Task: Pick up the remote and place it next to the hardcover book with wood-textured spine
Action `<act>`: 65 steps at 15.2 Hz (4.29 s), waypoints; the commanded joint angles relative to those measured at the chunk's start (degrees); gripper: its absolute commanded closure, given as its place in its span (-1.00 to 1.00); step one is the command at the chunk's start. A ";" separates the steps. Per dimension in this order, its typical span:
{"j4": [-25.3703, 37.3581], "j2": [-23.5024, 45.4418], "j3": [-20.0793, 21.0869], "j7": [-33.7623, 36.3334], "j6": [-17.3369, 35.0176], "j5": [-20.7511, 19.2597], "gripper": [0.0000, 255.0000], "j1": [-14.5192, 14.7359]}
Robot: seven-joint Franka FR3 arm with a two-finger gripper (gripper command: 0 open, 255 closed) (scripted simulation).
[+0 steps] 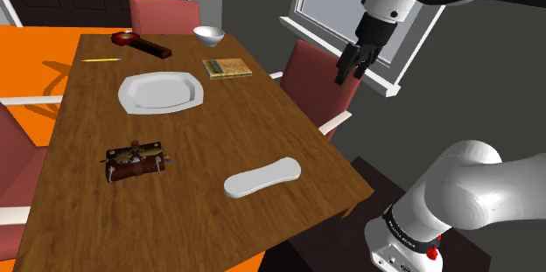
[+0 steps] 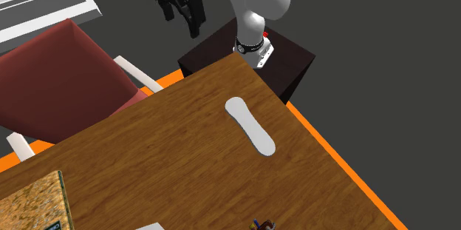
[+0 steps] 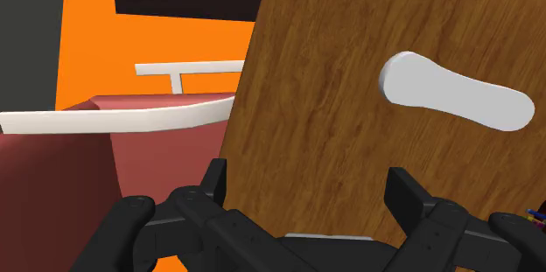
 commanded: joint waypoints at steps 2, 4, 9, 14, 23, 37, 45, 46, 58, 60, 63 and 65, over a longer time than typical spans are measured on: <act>-0.33 1.26 0.35 -1.70 1.48 0.11 -1.00 1.16; -0.94 3.77 1.06 -5.06 4.38 0.30 -1.00 3.49; -2.24 9.92 3.08 -13.34 11.29 0.71 -1.00 9.13; -3.50 15.72 5.41 -21.41 17.79 0.95 -1.00 14.51; -6.51 24.94 10.30 -35.33 29.02 0.75 -1.00 23.50; -10.25 31.62 12.34 -38.38 39.10 -0.30 -1.00 25.50; -10.24 31.64 12.34 -38.37 39.11 -0.30 1.00 25.50; -10.24 31.64 12.34 -38.37 39.11 -0.30 1.00 25.50; -7.85 27.56 11.79 -39.10 32.70 0.42 1.00 25.79; -7.05 26.56 11.63 -39.26 30.90 0.54 1.00 25.84; -5.75 25.19 11.39 -39.46 28.25 0.68 1.00 25.91; -4.82 24.36 11.24 -39.57 26.50 0.74 1.00 25.94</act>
